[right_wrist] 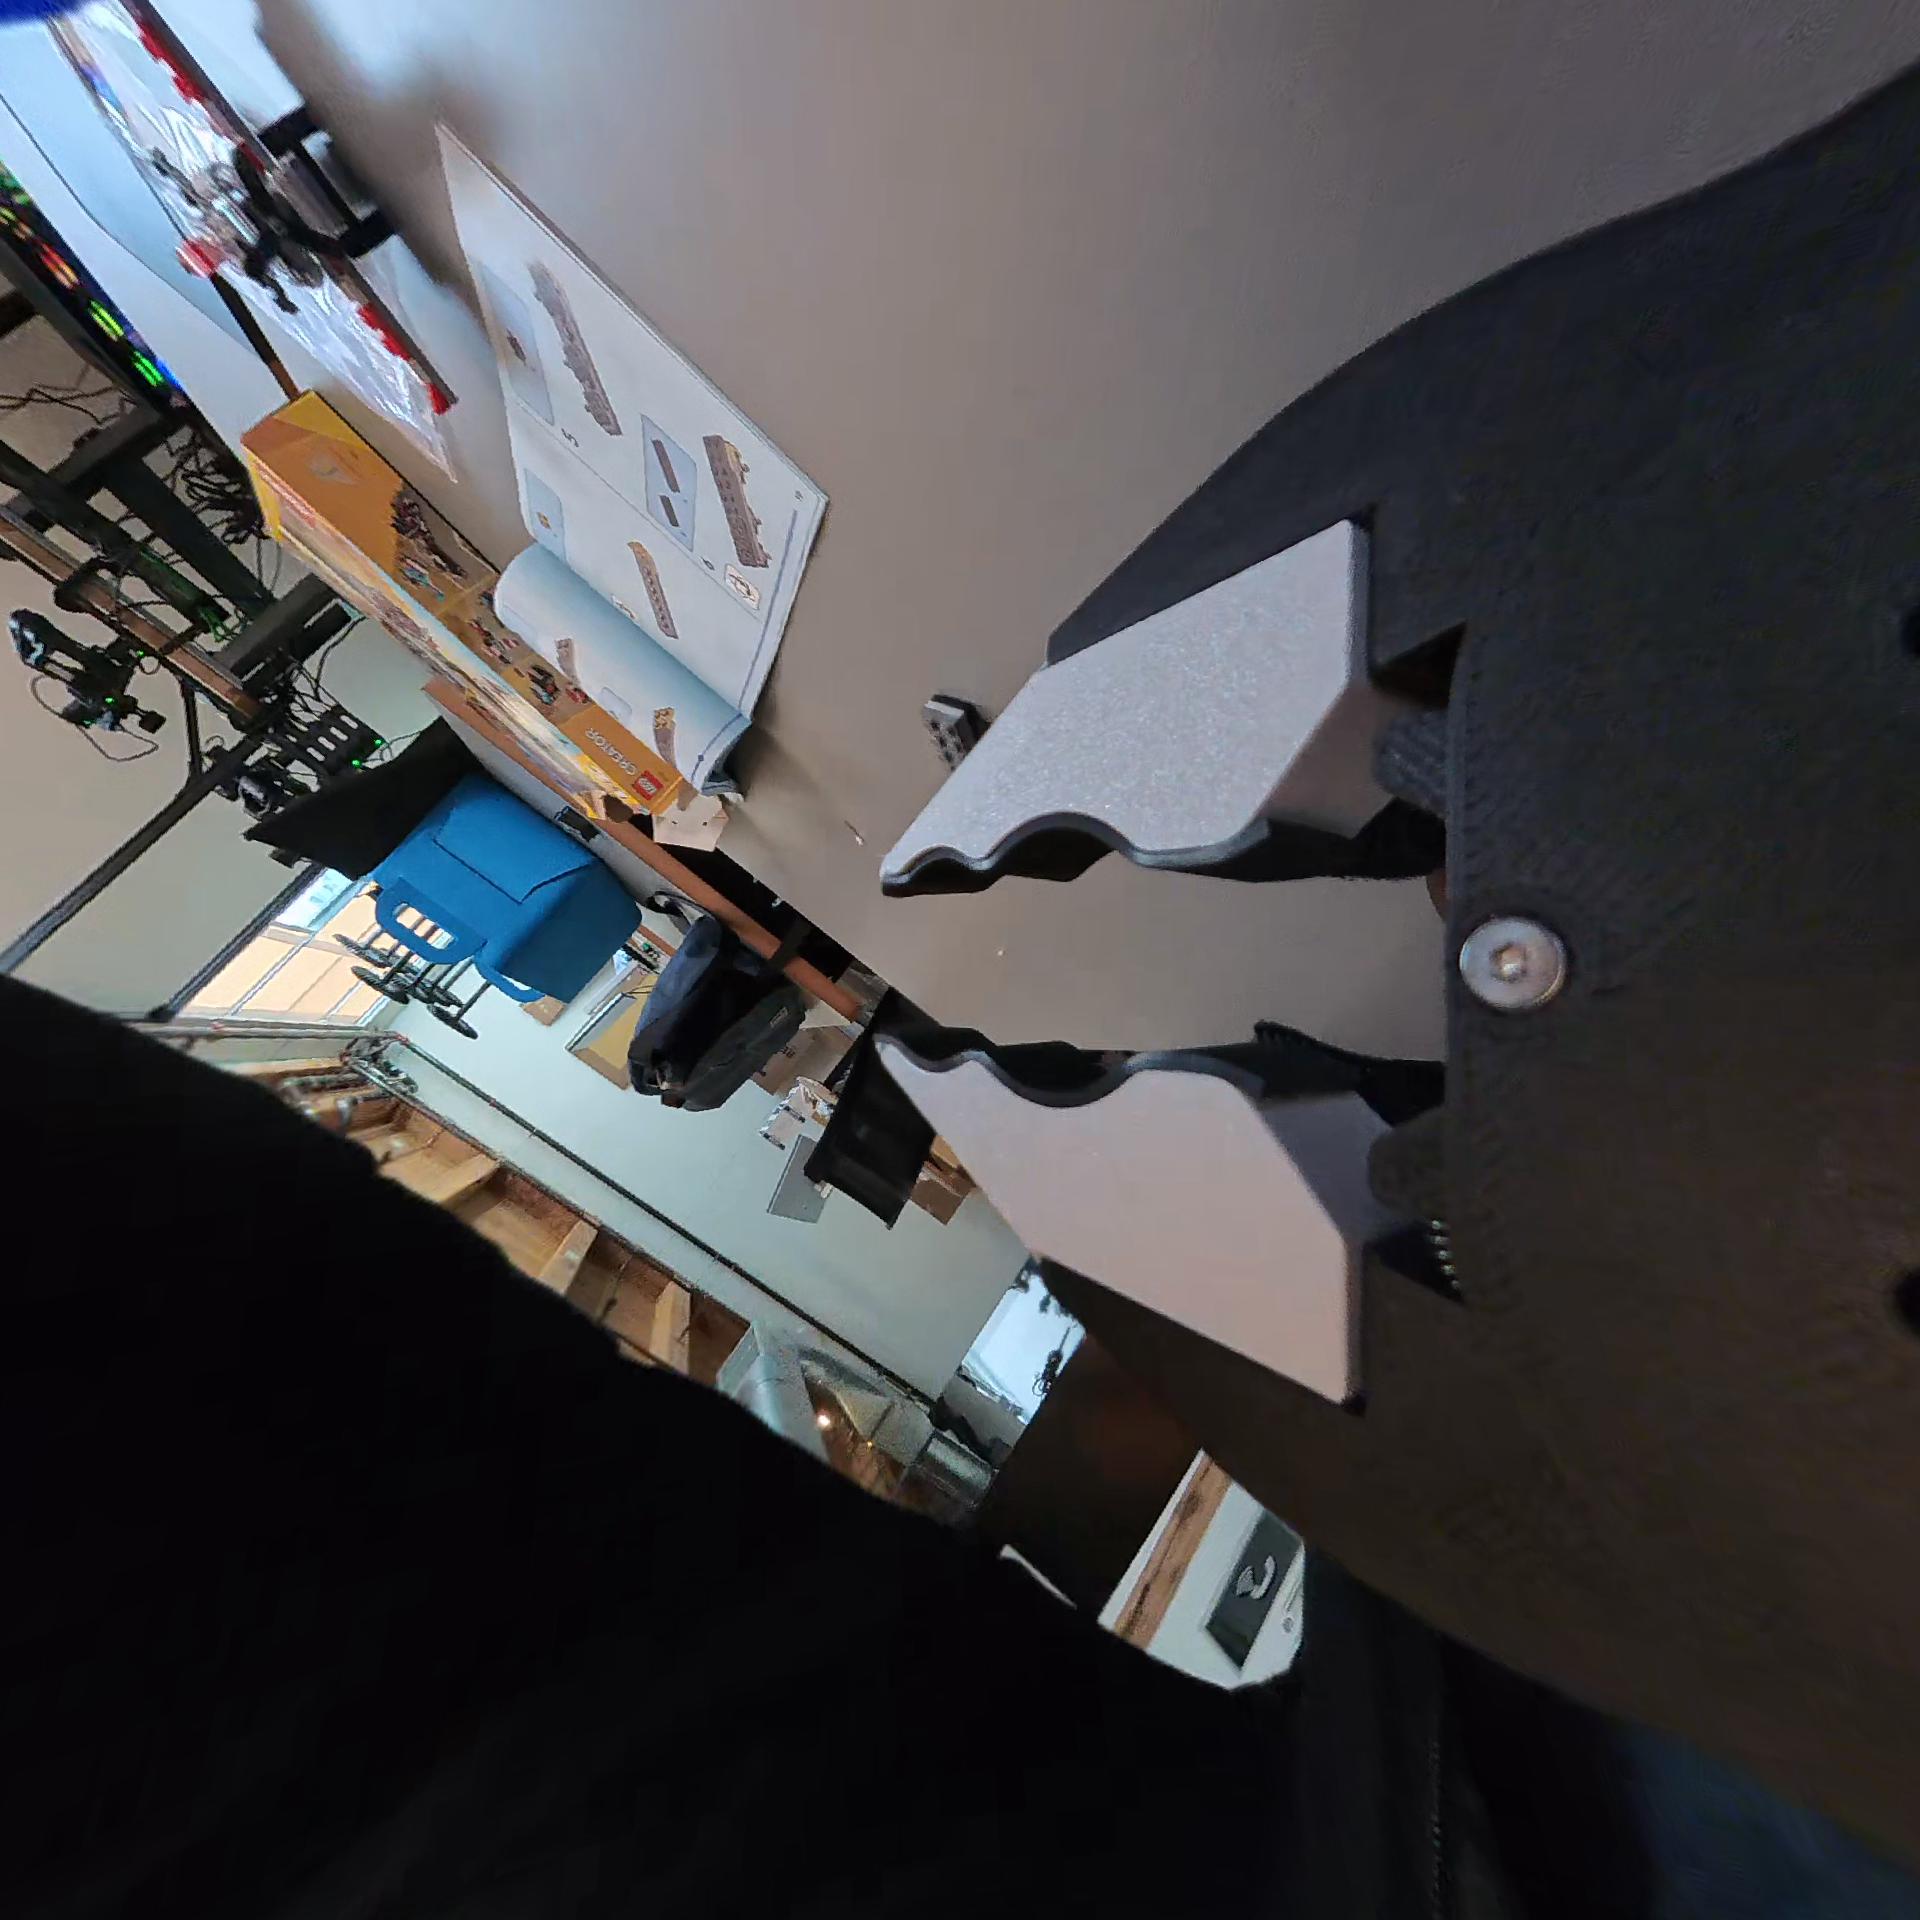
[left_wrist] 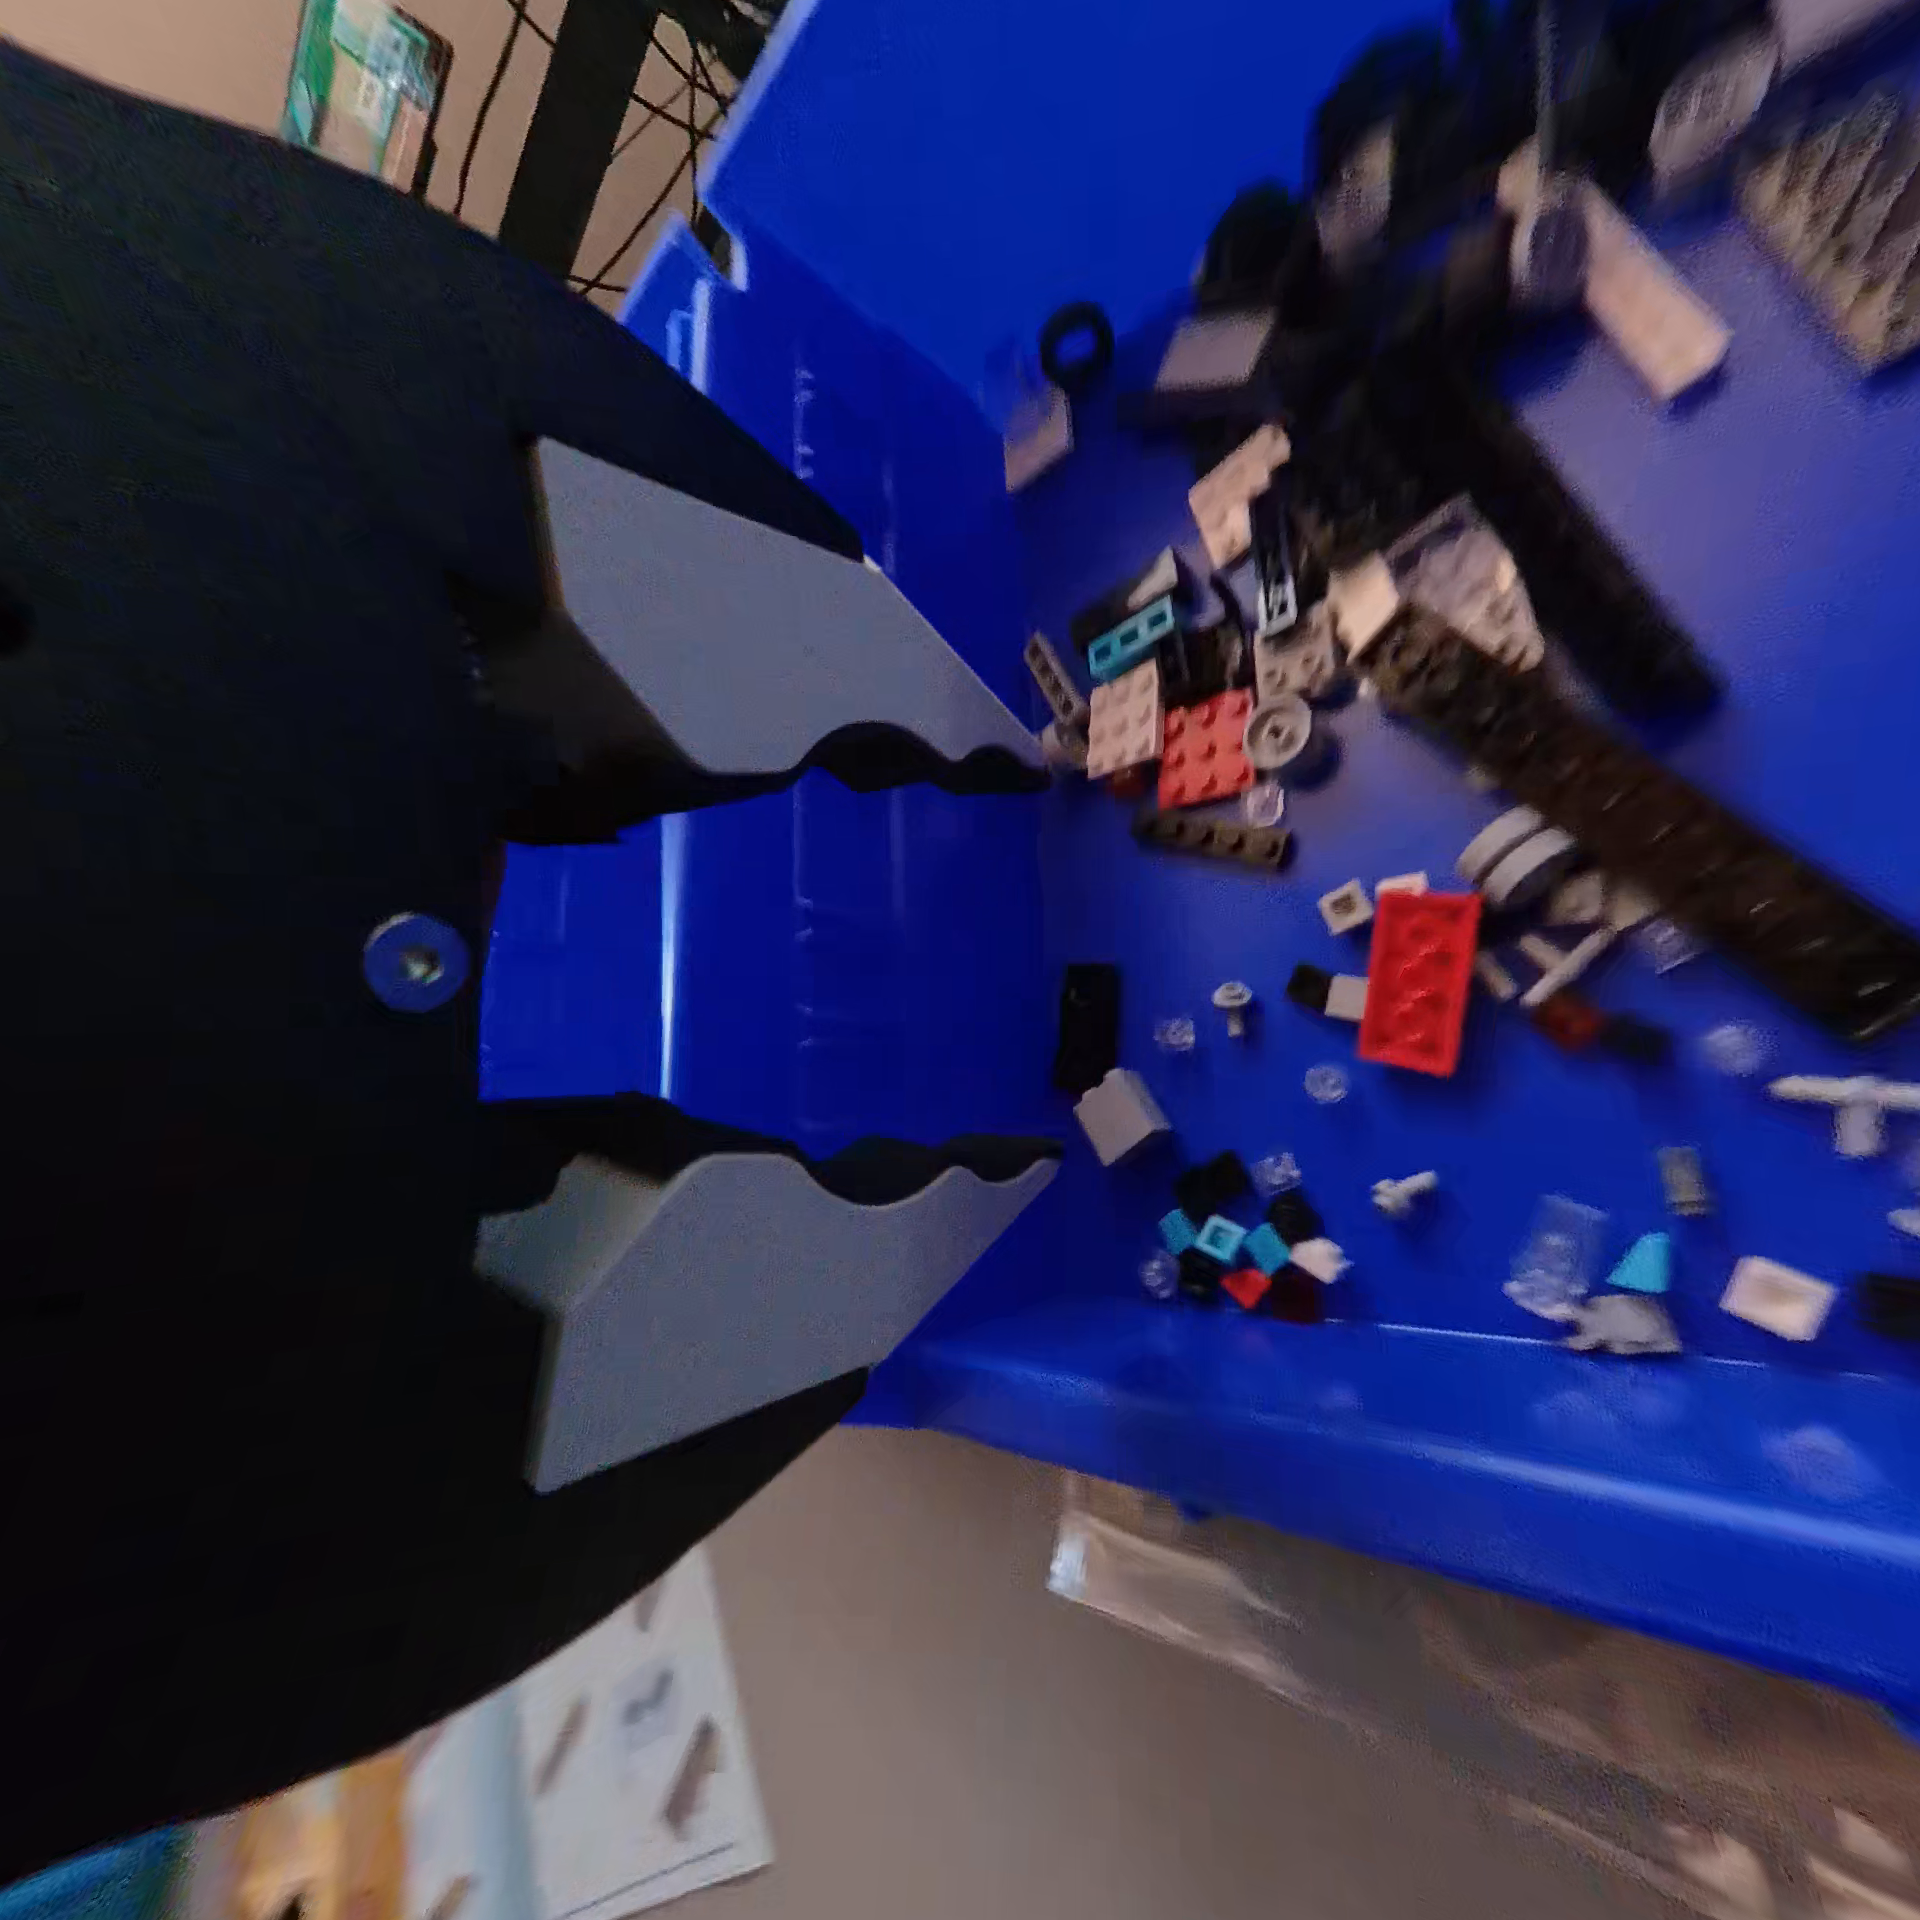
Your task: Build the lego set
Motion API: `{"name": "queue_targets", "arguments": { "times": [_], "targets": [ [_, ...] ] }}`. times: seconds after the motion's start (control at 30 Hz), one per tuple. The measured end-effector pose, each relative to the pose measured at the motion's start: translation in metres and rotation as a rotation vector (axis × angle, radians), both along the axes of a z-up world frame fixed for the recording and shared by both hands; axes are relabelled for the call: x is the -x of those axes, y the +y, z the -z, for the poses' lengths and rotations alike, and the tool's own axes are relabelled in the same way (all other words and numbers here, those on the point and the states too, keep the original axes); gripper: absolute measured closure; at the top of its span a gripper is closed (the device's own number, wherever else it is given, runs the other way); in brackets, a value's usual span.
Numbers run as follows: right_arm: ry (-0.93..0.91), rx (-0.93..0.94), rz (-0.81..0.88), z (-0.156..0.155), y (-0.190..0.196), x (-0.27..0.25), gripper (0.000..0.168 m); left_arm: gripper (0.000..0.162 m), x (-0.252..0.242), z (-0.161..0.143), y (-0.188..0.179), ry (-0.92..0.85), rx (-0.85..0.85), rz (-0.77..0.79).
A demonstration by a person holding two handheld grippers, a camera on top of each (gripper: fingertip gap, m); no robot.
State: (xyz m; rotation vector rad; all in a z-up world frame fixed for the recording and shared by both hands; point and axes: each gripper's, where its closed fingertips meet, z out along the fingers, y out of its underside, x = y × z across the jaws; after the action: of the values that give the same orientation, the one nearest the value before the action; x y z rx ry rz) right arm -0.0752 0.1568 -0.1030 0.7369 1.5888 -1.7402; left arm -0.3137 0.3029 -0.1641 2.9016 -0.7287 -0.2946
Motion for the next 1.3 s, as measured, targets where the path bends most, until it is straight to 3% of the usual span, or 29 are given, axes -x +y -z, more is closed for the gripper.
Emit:
{"name": "queue_targets", "arguments": {
  "times": [0.13, 0.27, 0.43, 0.77, 0.97, 1.3],
  "targets": [
    [-0.014, 0.027, 0.020, -0.006, 0.007, 0.008, 0.144, 0.095, 0.009, 0.019, -0.012, -0.022, 0.191, 0.042],
    [-0.022, 0.043, 0.033, -0.009, 0.011, 0.012, 0.144, 0.098, 0.011, 0.033, -0.017, -0.038, 0.260, 0.063],
    [-0.022, 0.046, 0.033, -0.010, 0.010, 0.011, 0.144, 0.106, 0.005, 0.044, -0.019, -0.062, 0.279, 0.071],
    [-0.013, 0.042, 0.014, -0.010, 0.005, 0.004, 0.144, 0.106, 0.006, 0.044, -0.023, -0.023, 0.321, 0.077],
    [-0.013, 0.046, 0.015, -0.011, 0.006, 0.004, 0.144, 0.102, -0.001, 0.044, 0.002, -0.053, 0.154, 0.024],
    [-0.025, 0.055, 0.014, -0.012, 0.007, 0.005, 0.144, 0.107, 0.010, 0.041, -0.020, -0.019, 0.261, -0.004]
  ]
}}
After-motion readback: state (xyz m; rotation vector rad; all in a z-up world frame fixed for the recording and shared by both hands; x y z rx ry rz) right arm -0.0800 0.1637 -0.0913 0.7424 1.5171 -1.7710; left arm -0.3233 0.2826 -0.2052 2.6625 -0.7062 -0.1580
